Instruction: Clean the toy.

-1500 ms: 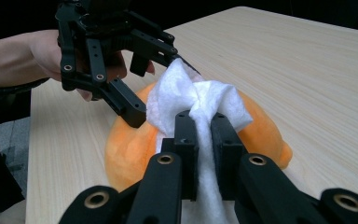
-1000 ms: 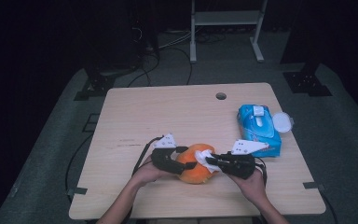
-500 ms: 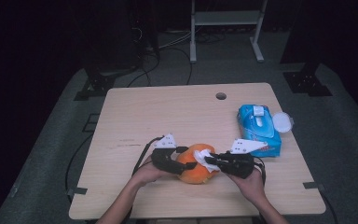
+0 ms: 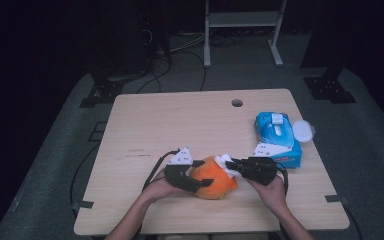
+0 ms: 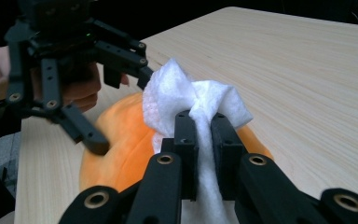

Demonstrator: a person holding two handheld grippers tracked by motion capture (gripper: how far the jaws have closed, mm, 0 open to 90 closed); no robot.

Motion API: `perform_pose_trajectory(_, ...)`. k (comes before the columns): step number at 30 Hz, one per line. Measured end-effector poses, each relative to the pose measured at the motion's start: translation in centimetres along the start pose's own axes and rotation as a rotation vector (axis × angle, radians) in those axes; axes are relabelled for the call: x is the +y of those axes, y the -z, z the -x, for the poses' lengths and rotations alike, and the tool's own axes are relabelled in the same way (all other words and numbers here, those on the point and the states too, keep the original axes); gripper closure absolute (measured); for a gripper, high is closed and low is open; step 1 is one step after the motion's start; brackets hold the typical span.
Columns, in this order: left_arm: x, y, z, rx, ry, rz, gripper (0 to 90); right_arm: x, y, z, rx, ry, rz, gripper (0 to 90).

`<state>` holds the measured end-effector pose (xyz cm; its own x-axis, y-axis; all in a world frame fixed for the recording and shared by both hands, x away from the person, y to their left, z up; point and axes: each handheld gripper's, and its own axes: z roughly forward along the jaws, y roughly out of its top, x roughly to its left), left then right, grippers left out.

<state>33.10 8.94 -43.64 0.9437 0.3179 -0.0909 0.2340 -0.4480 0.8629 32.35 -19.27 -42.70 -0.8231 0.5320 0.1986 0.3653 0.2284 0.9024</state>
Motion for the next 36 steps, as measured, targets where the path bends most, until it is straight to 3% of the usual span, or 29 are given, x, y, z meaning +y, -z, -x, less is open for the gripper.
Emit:
perform_pose_trajectory(5, 0.0, -0.2, 0.4, -0.015, -0.02, -0.005, 27.6, 0.3, -0.2, -0.7, 0.02, 0.003, 0.02, 82.1)
perform_pose_trajectory(8, -0.1, 0.0, 0.3, -0.006, -0.02, -0.008, 27.8, 0.5, -0.3, -1.3, 0.03, 0.032, 0.018, 82.0)
perform_pose_trajectory(17, -0.8, 0.6, -1.6, 0.001, 0.079, 0.032, 28.5, -0.3, 0.3, -0.6, 0.015, 0.002, -0.015, 82.0)
perform_pose_trajectory(23, -1.0, 0.7, -2.0, 0.012, 0.119, 0.048, 27.2, -0.9, 1.2, -1.1, 0.037, 0.0, -0.038, 82.0)
perform_pose_trajectory(31, -0.2, 0.3, -0.5, 0.018, 0.028, 0.024, 26.1, -0.7, 0.5, 0.2, 0.034, -0.049, -0.021, 82.1)
perform_pose_trajectory(36, -0.1, 0.3, 0.0, -0.013, -0.005, 0.017, 23.9, -0.7, 0.0, 1.4, 0.018, -0.083, -0.003, 82.0)
